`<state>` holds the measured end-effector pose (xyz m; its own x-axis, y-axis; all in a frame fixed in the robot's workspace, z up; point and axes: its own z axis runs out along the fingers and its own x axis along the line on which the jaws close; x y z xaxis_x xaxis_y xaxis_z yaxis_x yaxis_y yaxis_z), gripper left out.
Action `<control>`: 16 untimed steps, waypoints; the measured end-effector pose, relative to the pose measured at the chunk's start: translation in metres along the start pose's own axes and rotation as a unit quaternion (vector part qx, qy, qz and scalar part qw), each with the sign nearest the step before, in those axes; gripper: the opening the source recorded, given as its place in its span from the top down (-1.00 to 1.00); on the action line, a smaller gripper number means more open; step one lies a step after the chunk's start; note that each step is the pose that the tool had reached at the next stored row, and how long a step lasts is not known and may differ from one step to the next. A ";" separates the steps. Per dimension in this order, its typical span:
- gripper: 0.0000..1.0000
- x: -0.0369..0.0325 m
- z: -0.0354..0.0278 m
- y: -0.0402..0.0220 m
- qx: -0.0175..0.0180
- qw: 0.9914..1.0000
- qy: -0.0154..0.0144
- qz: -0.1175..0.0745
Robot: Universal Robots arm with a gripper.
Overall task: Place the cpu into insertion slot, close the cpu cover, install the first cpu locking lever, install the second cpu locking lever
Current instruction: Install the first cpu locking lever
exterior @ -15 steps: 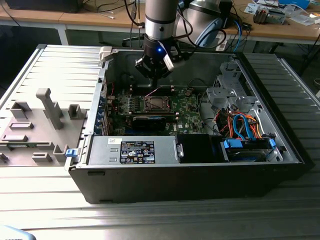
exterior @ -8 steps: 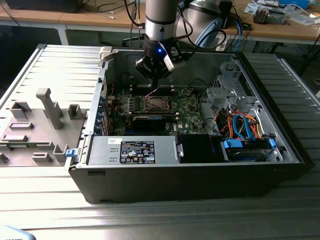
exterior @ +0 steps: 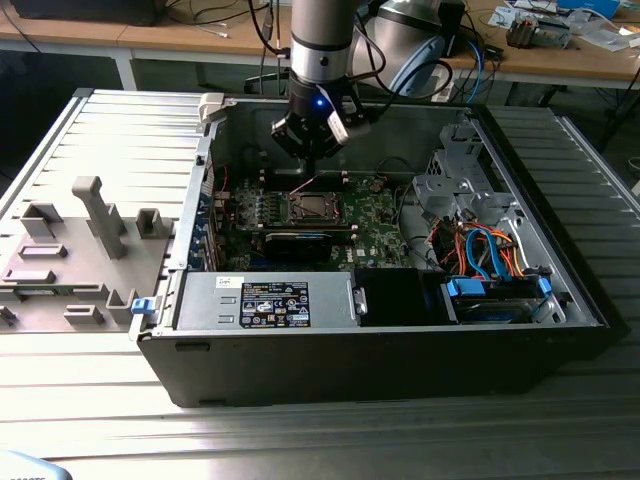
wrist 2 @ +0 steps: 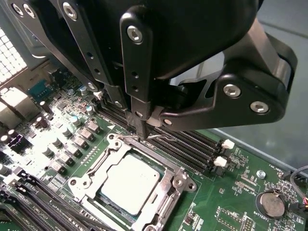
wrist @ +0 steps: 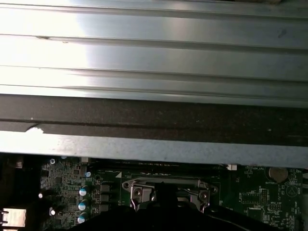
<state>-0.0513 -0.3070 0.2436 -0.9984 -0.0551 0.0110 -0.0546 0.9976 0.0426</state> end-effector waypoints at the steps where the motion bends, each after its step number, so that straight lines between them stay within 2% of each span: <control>1: 0.79 -0.0001 0.0003 0.0000 0.000 1.000 0.000 0.000; 2: 0.79 -0.0005 0.0026 -0.0001 0.000 1.000 0.000 0.000; 16: 0.79 -0.0015 0.0079 -0.0004 0.000 1.000 0.000 0.000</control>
<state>-0.0499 -0.3070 0.2357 -0.9984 -0.0551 0.0110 -0.0546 0.9976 0.0427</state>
